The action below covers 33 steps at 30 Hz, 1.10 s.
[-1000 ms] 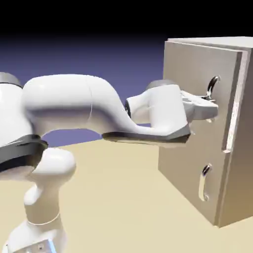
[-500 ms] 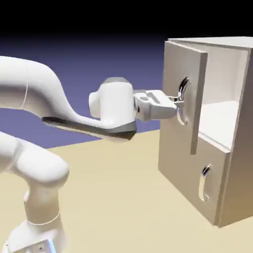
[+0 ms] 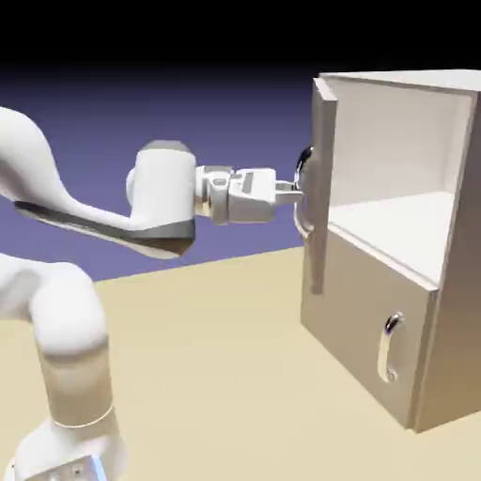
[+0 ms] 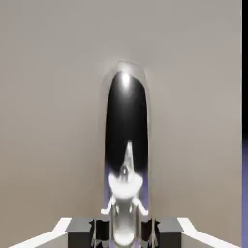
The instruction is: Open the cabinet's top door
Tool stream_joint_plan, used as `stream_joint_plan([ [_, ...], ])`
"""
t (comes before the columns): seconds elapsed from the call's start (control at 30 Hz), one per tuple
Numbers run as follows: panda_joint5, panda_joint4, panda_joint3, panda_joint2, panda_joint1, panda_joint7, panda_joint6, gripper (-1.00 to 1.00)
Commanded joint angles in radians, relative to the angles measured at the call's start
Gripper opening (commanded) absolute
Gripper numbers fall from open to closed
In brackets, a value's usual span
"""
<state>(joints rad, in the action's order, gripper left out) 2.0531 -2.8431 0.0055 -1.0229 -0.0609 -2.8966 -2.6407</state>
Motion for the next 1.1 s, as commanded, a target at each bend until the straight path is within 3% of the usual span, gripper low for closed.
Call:
stream_joint_plan([
  [0.0, -0.029, -0.005, 0.036, -0.012, -0.036, -0.002, -0.017, -1.0],
  [0.23, -0.266, -0.045, 0.258, -0.143, -0.267, 0.054, -0.155, -1.0],
  [0.43, -0.527, -0.104, 0.322, -0.238, -0.207, 0.243, -0.059, -1.0],
  [0.77, -0.956, -0.12, 0.545, -0.328, -0.004, 0.449, 0.308, -1.0],
  [1.07, -1.267, 0.045, 0.841, -0.265, 0.036, 0.489, 0.699, -1.0],
])
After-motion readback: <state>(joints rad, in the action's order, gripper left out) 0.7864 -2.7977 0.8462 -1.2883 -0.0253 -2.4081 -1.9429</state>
